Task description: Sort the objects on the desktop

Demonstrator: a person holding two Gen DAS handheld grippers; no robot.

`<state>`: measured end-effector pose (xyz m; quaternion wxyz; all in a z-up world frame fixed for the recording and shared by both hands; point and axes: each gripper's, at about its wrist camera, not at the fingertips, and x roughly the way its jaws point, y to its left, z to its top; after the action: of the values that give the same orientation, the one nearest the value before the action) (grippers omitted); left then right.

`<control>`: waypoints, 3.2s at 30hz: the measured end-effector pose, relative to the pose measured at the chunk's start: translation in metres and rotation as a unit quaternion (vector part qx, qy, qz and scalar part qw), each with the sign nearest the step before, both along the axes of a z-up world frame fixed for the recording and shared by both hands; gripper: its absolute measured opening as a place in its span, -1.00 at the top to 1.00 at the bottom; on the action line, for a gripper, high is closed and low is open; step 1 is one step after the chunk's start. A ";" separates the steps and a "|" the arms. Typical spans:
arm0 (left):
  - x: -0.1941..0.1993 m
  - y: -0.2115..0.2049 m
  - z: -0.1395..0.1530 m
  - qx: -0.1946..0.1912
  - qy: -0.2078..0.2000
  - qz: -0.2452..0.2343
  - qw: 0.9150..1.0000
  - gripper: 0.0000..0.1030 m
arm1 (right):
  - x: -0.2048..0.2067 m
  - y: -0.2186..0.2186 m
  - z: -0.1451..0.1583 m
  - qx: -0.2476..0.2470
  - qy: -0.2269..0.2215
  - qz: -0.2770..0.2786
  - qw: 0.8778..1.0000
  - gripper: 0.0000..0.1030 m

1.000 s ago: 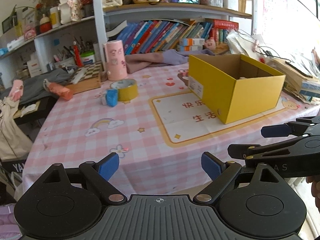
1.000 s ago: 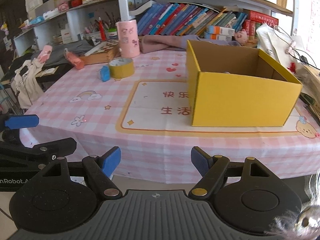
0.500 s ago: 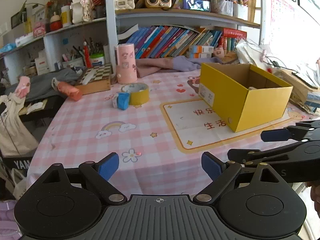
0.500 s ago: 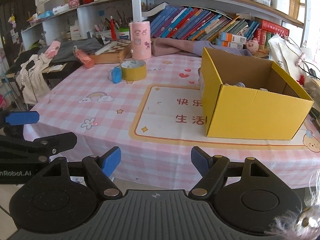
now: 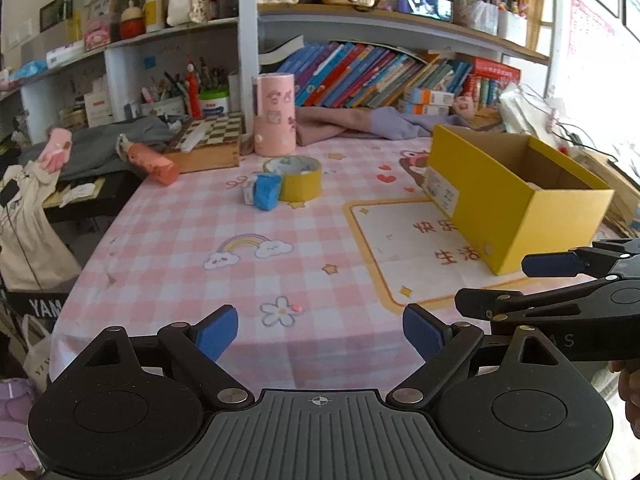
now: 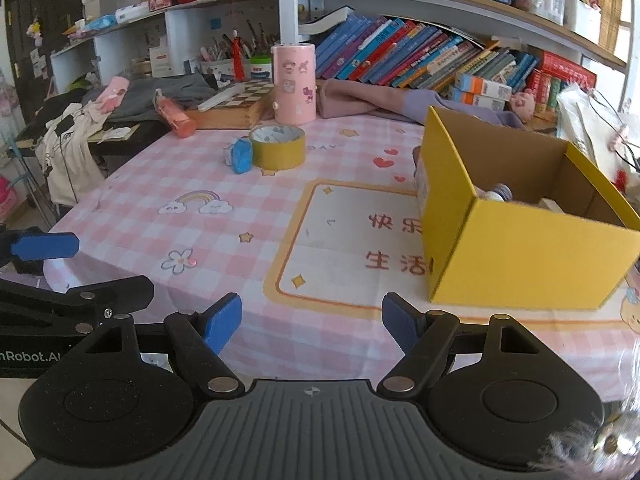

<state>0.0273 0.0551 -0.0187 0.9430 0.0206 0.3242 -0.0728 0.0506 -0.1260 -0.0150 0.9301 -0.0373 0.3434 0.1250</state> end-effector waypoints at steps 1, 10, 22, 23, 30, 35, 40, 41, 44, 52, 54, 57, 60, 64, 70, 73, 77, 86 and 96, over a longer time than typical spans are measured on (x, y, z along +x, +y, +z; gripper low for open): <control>0.004 0.001 0.000 0.002 -0.002 0.005 1.000 -0.78 | 0.004 0.001 0.000 0.000 -0.001 0.004 1.000 -0.46; 0.056 0.006 0.002 0.002 0.002 0.034 0.999 -0.79 | 0.058 0.007 -0.003 0.001 0.005 0.036 0.999 -0.46; 0.134 0.009 0.015 0.020 0.004 0.065 0.998 -0.79 | 0.131 0.003 -0.008 0.024 0.013 0.040 0.999 -0.46; 0.139 0.010 0.016 0.020 0.003 0.069 0.997 -0.79 | 0.137 0.003 -0.008 0.026 0.013 0.041 0.999 -0.46; 0.161 0.013 0.015 0.026 0.011 0.095 0.995 -0.79 | 0.176 0.009 -0.011 0.044 0.025 0.049 0.998 -0.46; 0.170 0.015 0.012 0.031 0.022 0.110 0.993 -0.78 | 0.203 0.018 -0.010 0.062 0.028 0.057 0.996 -0.45; 0.175 0.020 0.013 0.032 0.026 0.131 0.991 -0.79 | 0.235 0.027 -0.009 0.070 0.031 0.049 0.996 -0.42; 0.175 0.020 0.012 0.033 0.027 0.135 0.990 -0.78 | 0.242 0.028 -0.010 0.069 0.032 0.046 0.996 -0.41; 0.175 0.023 0.011 0.034 0.033 0.146 0.988 -0.79 | 0.265 0.032 -0.015 0.071 0.046 0.039 0.996 -0.21; 0.178 0.026 0.007 0.035 0.047 0.162 0.985 -0.78 | 0.312 0.041 -0.031 0.094 0.082 0.009 0.992 0.33; 0.180 0.025 0.007 0.036 0.048 0.162 0.985 -0.79 | 0.321 0.045 -0.033 0.098 0.084 0.011 0.992 0.47; 0.182 0.023 0.007 0.036 0.048 0.162 0.985 -0.78 | 0.333 0.052 -0.036 0.100 0.091 0.012 0.991 0.64; 0.184 0.022 0.007 0.037 0.048 0.160 0.985 -0.78 | 0.345 0.059 -0.041 0.091 0.096 0.014 0.991 0.73; 0.188 0.019 0.005 0.040 0.050 0.154 0.986 -0.79 | 0.353 0.065 -0.049 0.083 0.100 0.023 0.991 0.82; 0.202 0.015 -0.005 0.045 0.047 0.133 0.989 -0.78 | 0.346 0.052 -0.037 0.098 0.076 0.009 0.992 0.82; 0.214 0.011 -0.012 0.055 0.045 0.117 0.991 -0.77 | 0.341 0.039 -0.025 0.109 0.062 0.004 0.992 0.82; 0.232 0.004 -0.019 0.065 0.042 0.098 0.992 -0.71 | 0.332 0.025 -0.014 0.118 0.051 -0.007 0.992 0.82; 0.265 -0.021 -0.043 0.067 0.070 0.035 0.995 -0.09 | 0.321 0.004 -0.005 0.131 0.050 -0.027 0.990 0.82; 0.290 -0.018 -0.063 0.051 0.103 0.079 0.990 -0.14 | 0.319 -0.004 -0.004 0.139 0.058 -0.025 0.988 0.82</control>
<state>0.3168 0.0371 -0.0814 0.9052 0.0349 0.4232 0.0167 0.3694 -0.1301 -0.0188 0.9075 0.1083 0.3769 0.1505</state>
